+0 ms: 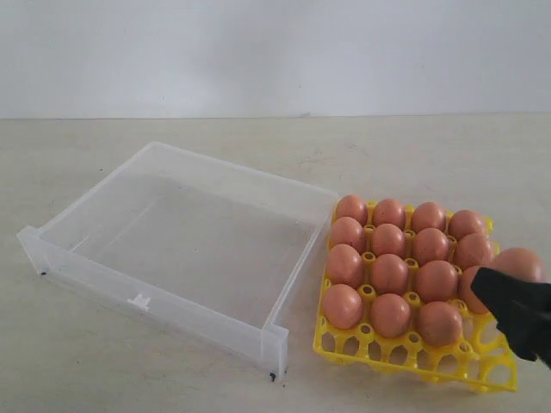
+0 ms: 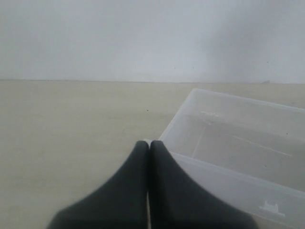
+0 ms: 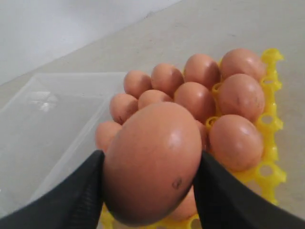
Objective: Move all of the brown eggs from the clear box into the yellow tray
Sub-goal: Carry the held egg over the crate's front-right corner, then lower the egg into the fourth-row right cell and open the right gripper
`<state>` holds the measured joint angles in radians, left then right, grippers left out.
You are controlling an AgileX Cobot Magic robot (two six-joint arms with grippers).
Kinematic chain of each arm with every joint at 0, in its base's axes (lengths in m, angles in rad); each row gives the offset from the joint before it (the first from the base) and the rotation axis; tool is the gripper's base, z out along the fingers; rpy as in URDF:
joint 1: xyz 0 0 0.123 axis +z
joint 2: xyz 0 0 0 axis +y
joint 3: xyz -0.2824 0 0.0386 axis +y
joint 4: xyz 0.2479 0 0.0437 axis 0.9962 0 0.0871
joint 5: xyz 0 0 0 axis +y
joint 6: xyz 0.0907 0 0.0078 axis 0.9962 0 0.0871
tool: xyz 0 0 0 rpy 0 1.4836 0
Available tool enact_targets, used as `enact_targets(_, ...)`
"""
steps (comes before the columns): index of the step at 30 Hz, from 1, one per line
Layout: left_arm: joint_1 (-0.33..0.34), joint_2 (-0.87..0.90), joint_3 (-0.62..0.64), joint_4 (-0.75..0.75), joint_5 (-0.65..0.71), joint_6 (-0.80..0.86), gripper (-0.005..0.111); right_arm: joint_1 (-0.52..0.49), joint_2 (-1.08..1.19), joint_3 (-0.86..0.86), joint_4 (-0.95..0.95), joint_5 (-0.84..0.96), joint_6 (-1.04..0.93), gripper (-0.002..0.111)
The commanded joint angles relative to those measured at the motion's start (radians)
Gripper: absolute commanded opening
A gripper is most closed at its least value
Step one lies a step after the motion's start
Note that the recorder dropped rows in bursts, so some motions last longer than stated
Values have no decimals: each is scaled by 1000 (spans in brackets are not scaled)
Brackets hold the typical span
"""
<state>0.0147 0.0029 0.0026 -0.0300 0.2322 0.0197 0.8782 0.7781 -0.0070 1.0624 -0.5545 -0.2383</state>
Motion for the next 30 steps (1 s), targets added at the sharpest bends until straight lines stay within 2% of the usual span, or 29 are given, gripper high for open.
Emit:
enact_targets(1,-4,-3,-3,-5,0,1,-4,-2,-68,7,166,25,-408,-1)
enact_targets(6,-4,-3,-3,-5,0,1,-4,-2,-68,7,221,64,-706,-1)
enact_targets(12,-4,-3,-3,-5,0,1,-4,-2,-59,7,270,13,-713,-1)
enact_targets(16,-4,-3,-3,-5,0,1,-4,-2,36,7,337,16,-713,-1)
enact_targets(19,-4,-3,-3,-5,0,1,-4,0,146,7,272,53,-704,-1)
enact_targets(23,-4,-3,-3,-5,0,1,-4,0,284,7,208,7,-635,-1)
enact_targets(27,-4,-3,-3,-5,0,1,-4,0,402,7,-66,-56,-463,-1)
enact_targets(30,-4,-3,-3,-5,0,1,-4,0,466,7,-124,-136,-420,-1)
